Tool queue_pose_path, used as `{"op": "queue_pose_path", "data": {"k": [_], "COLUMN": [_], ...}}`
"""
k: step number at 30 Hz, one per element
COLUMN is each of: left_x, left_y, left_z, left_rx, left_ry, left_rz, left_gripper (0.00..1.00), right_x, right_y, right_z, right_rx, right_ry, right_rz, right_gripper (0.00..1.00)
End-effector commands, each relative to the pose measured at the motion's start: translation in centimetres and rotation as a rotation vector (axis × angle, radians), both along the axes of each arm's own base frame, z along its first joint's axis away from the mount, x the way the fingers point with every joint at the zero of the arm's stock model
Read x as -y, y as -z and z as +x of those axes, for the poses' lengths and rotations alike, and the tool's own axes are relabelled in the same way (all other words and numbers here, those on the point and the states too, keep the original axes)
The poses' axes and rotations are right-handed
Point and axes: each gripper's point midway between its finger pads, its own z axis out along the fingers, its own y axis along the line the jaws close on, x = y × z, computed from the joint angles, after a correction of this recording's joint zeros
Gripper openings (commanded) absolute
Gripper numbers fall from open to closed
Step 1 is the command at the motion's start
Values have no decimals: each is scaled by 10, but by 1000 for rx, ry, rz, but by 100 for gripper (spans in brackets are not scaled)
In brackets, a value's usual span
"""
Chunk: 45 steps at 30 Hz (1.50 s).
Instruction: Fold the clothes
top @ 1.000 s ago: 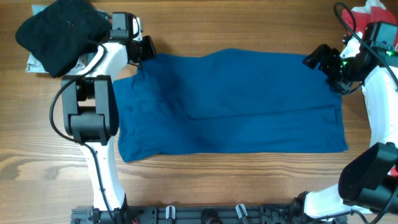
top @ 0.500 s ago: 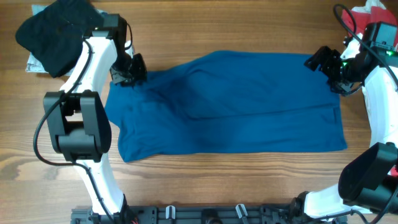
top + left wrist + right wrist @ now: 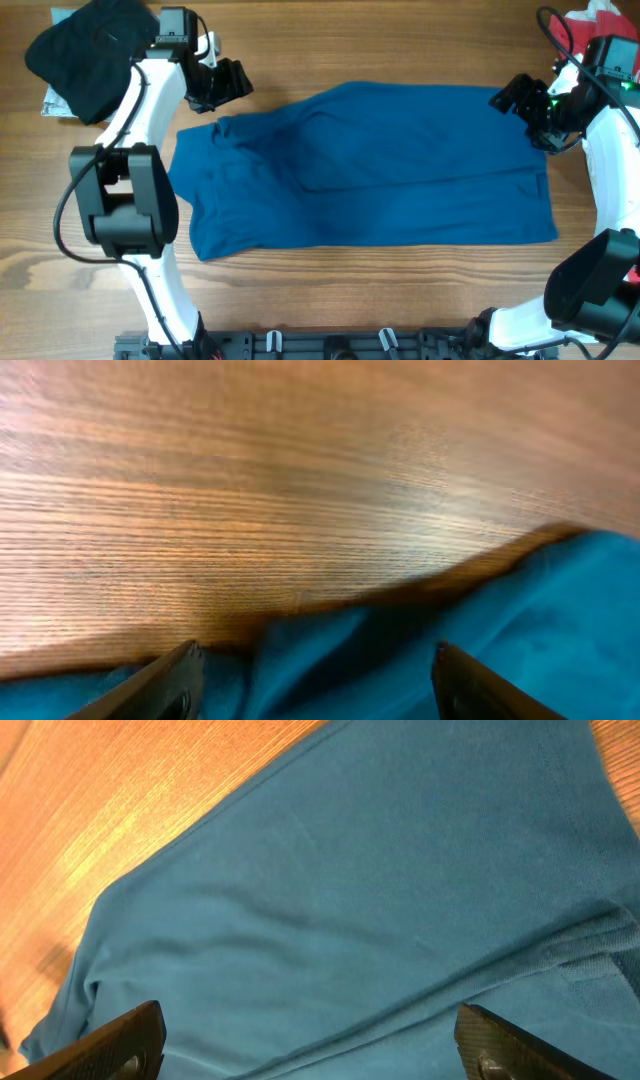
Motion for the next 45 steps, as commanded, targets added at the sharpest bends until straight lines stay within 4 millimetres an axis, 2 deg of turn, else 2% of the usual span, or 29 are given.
{"op": "queue_pose_path", "data": {"k": [1, 4, 8, 11, 12, 13, 16, 19, 21, 24, 25, 29, 30, 31, 33, 34, 35, 36, 37, 38, 39, 40, 41, 44, 45], "left_x": [3, 5, 24, 39, 40, 40, 35, 29, 31, 36, 36, 38, 38, 39, 27, 19, 12, 7, 7, 7, 9, 10, 12, 16, 16], "left_y": [33, 44, 57, 57, 57, 57, 53, 20, -11, -34, -37, -35, -35, -34, -30, -28, -24, -21, -18, -14, -9, -5, -1, 7, 9], "left_z": [-5, -8, -14, -17, -16, -16, -14, -9, -17, -46, -64, -107, -111, -118, -128, -131, -135, -136, -136, -133, -128, -124, -120, -110, -110], "left_rx": [-73, -97, -104, -87, -86, -86, -75, -14, 9, -56, -121, -299, -315, -343, -386, -404, -428, -442, -443, -432, -410, -391, -375, -326, -322], "left_ry": [27, 34, 137, 204, 205, 205, 195, 182, 187, 191, 177, 185, 186, 191, 189, 184, 182, 174, 169, 152, 149, 143, 144, 143, 143], "left_rz": [-8, -7, 0, 12, 11, 12, 15, 15, 15, 12, 7, 11, 11, 16, 97, 148, 186, 211, 210, 207, 202, 196, 184, 171, 170], "left_gripper": [73, 71, 69, 41, 20, 9, 4, 4, 4, 4, 4, 4, 4, 4, 27, 33, 31, 21, 22, 42, 47, 62, 66, 88, 89], "right_x": [-6, -13, -16, -16, -16, -16, -15, -11, -9, -3, -2, 4, 4, 5, 13, 25, 32, 39, 43, 47, 52, 59, 67, 94, 105], "right_y": [4, 4, 4, 4, 4, 4, 4, 5, 5, 5, 4, -6, -7, -9, -10, -4, 2, 10, 19, 33, 45, 57, 66, 76, 79], "right_z": [4, 5, 6, 6, 6, 6, 7, 6, 6, 9, 12, 32, 34, 38, 45, 47, 49, 54, 59, 67, 73, 81, 89, 115, 120], "right_rx": [-13, -9, -7, -7, -8, -8, -6, -13, -15, -10, 5, 98, 109, 123, 145, 129, 118, 108, 105, 99, 87, 76, 66, 70, 73], "right_ry": [-8, -24, -33, -33, -33, -33, -33, -23, -19, 21, 28, 1, 7, 26, 45, 92, 110, 125, 132, 155, 182, 198, 197, 160, 163], "right_rz": [-4, -5, -6, -6, -7, -7, -8, -34, -40, -59, -63, -105, -105, -100, -136, -180, -213, -242, -246, -236, -227, -222, -236, -324, -376], "right_gripper": [93, 93, 93, 93, 94, 94, 94, 94, 94, 94, 90, 89, 90, 90, 90, 91, 90, 90, 90, 89, 87, 85, 85, 86, 86]}}
